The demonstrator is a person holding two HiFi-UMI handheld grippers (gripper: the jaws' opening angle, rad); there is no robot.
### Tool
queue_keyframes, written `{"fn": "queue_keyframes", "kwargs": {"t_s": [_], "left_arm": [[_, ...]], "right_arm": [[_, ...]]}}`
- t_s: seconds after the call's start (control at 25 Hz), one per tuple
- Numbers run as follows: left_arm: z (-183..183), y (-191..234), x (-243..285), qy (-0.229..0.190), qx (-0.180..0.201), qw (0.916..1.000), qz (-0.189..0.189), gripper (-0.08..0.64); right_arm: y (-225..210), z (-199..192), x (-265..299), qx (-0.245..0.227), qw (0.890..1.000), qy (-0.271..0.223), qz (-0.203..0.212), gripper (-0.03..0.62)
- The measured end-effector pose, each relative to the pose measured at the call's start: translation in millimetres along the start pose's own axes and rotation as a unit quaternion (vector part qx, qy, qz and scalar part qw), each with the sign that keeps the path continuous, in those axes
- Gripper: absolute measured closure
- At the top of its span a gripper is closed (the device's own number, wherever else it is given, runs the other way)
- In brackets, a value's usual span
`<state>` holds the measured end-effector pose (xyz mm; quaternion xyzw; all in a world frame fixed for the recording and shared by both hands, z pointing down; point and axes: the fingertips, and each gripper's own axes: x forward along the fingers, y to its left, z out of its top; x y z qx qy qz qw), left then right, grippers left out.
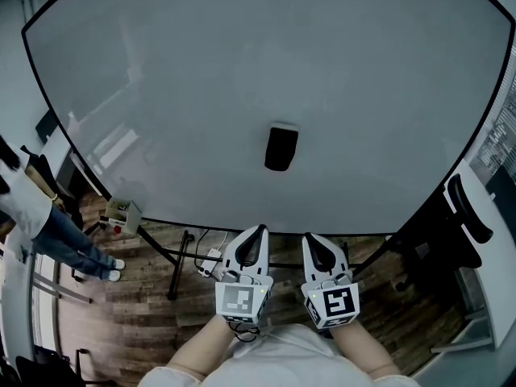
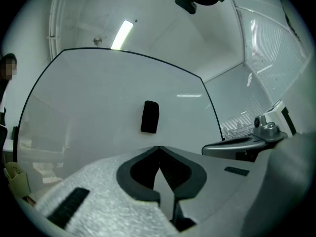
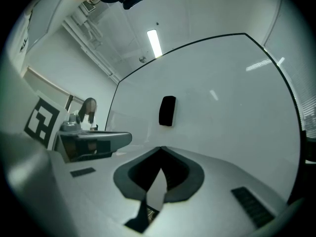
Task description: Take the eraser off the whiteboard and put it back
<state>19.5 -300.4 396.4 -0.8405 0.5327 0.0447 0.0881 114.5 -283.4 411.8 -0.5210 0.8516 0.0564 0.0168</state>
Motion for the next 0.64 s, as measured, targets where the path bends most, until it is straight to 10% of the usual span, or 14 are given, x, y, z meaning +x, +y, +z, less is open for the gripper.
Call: {"fn": "queue_keyframes", "kwargs": {"t_s": [0.64], "left_arm": [[-6.8,1.6,4.0,0.011,-0.012,0.9999,-0.004,0.545]], "right_arm": [[-3.4,-5.7,4.2,-0.004,1.0,0.008,-0.007,0.566]]}}
